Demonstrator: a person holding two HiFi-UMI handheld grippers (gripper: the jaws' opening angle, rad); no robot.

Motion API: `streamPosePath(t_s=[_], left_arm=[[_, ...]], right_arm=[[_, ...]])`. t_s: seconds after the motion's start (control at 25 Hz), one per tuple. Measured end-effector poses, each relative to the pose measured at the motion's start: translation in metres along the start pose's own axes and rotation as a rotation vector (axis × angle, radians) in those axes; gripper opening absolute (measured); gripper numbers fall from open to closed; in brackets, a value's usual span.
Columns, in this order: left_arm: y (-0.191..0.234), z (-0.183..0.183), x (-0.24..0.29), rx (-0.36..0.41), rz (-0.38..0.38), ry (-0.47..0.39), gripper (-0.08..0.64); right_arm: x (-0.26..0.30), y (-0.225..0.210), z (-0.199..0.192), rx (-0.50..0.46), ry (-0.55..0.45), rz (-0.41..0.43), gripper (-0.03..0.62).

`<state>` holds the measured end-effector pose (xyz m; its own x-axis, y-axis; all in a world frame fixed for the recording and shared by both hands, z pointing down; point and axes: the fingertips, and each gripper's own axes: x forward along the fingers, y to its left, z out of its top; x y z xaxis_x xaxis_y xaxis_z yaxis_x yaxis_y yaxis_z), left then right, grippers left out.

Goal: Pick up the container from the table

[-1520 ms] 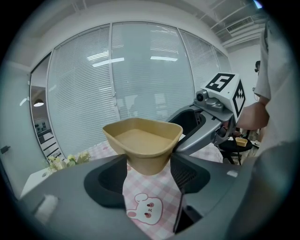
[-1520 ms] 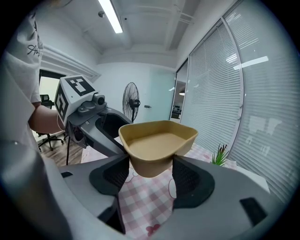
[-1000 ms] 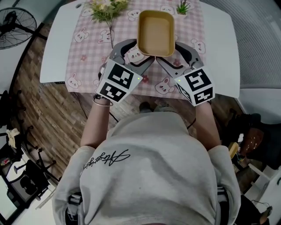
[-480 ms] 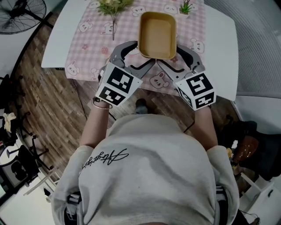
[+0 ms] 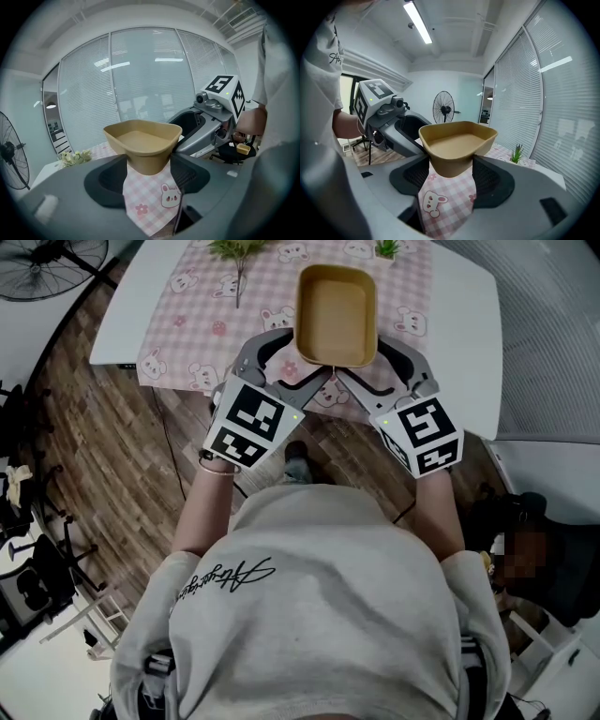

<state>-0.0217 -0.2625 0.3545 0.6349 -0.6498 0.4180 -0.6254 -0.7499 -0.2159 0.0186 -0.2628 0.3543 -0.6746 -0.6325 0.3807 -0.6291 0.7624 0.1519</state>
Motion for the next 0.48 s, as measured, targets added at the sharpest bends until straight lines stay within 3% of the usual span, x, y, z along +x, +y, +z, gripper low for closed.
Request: streamPosePath(t_s=[0.48], left_arm=[[-0.041,0.006,-0.024,-0.007,0.031,-0.012,0.285]], right_arm=[[-0.039,0.025,-0.005,-0.023,-0.015,0.018,0.29]])
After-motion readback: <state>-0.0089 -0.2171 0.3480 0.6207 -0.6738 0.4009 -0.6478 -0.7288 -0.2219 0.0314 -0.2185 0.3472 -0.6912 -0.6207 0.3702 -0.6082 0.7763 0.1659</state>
